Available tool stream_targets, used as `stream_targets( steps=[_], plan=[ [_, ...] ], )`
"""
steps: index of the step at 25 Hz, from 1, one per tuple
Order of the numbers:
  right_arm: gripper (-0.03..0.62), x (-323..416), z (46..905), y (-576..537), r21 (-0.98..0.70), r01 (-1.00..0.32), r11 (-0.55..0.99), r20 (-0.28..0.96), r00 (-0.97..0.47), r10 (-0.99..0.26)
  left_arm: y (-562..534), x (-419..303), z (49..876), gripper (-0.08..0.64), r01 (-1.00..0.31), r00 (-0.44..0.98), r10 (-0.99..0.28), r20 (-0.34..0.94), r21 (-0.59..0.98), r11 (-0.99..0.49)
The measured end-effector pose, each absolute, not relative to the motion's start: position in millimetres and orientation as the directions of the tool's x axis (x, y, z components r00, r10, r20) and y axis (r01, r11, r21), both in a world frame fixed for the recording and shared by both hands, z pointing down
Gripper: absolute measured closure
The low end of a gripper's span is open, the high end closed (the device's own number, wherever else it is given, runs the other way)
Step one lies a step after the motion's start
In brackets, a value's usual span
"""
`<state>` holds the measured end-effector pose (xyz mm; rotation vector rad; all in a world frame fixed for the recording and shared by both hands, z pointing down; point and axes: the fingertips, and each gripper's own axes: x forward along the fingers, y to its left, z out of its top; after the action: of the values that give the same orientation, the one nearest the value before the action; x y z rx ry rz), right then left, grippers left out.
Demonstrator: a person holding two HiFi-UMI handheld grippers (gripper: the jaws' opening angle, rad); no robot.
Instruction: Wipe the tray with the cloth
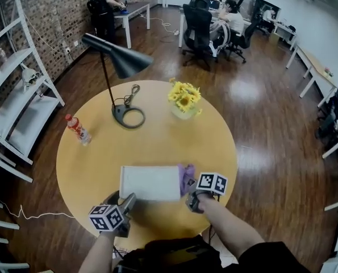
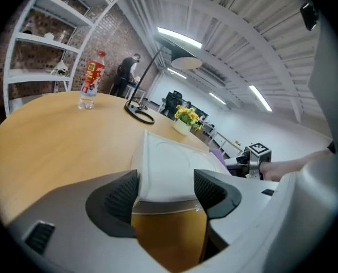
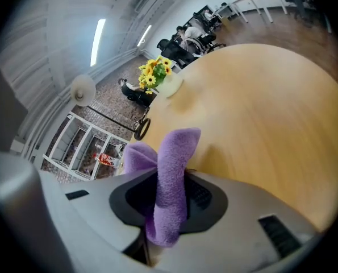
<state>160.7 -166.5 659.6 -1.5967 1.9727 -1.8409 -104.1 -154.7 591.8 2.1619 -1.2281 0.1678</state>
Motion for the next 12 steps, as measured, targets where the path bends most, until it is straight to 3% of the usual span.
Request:
stream_targets(
  steps=[8,12],
  plan=[
    [0.502,160,665,-114,-0.82,-0.522,-0.234,0.525,-0.524,-0.67,-153,-107,594,0.27,-0.818,0.547,-0.728,0.412,0.448,-0.361],
    [0.502,160,656,-112,-0.818,-0.54,-0.197,0.494,-0.484,-0.722,-153,-106,594,0.27,-0.812,0.556,-0.724,0.409,0.453,-0.368]
  ],
)
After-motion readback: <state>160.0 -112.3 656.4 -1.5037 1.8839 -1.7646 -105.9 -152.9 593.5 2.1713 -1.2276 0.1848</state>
